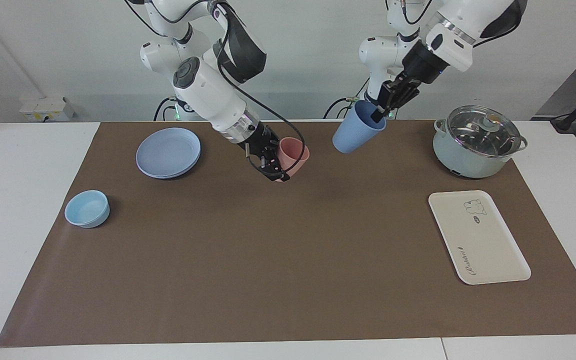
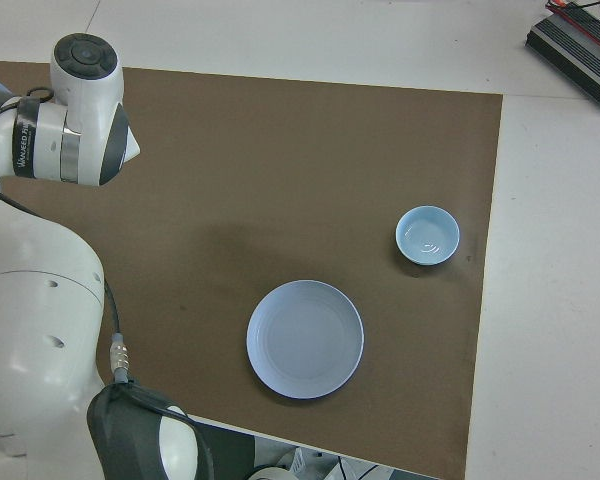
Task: Place cup on tray
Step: 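Pull the cup with the left gripper while the right gripper releases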
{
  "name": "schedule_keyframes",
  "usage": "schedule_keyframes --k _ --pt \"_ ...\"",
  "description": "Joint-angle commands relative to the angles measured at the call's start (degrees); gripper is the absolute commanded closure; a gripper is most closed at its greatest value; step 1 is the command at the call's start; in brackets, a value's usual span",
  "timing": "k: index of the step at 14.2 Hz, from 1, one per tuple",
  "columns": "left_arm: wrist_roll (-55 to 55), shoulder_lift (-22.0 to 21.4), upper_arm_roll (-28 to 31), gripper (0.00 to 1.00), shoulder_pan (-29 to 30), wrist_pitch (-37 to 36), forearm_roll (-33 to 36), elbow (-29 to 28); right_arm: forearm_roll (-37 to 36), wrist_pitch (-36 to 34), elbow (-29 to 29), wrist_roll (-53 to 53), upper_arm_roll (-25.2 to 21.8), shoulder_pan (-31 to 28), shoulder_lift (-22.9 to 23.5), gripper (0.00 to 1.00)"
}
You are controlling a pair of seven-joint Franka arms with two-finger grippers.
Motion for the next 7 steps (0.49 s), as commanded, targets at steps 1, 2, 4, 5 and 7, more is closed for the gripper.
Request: schedule_keyframes --k 1,2,4,5,7 --pt "12.06 -0.45 -0.18 1.00 7.36 -0.49 3.05 -4.15 1.58 -0.64 -2.11 -4.17 0.39 -5.67 -0.32 1.00" --pt "16.89 1.39 -0.27 1.00 9.47 -0.06 7.07 -4.33 6.12 -0.64 -2.99 -6.10 0.39 -7.95 -0.14 1.00" --pt "23.16 5.86 -0.27 1.00 12.63 3.18 10.53 -4.33 11.25 -0.73 -5.53 -12.94 0.39 -13.05 0.29 1.00" --pt "25.88 9.11 -0.27 1.00 14.83 5.20 10.88 -3.55 11.96 -0.81 -6.42 -16.46 0.39 -15.51 0.56 1.00" --pt "33.68 14.83 -0.27 1.00 18.78 10.03 14.30 -2.57 16.16 -3.26 -6.34 -24.27 0.39 -21.83 4.23 1.00"
